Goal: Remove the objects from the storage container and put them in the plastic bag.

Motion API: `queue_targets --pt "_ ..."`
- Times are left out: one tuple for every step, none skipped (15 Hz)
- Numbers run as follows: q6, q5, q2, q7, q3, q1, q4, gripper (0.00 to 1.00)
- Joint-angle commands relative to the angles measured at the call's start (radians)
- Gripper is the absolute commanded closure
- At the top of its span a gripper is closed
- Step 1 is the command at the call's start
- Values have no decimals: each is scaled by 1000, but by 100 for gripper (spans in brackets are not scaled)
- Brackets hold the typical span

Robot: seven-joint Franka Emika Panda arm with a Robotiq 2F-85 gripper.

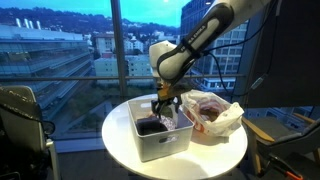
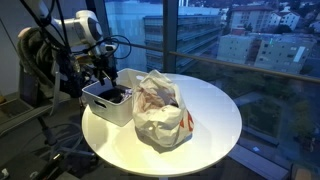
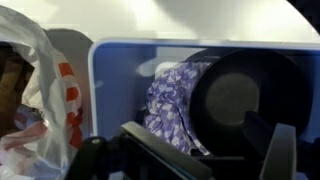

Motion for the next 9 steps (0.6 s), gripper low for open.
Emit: queue_targets --pt "48 -10 141 27 -89 61 143 0" --pt "69 -11 171 27 -111 70 163 0" --pt "84 -3 196 21 -128 73 179 0" --pt "102 5 220 21 -143 76 194 0" --pt "108 15 242 18 -154 78 212 0" --pt "110 25 260 13 -162 78 227 0" --pt "106 50 280 3 -160 71 241 0" --pt "98 85 292 -11 -148 60 250 0" --pt "98 114 305 -24 -138 54 254 0"
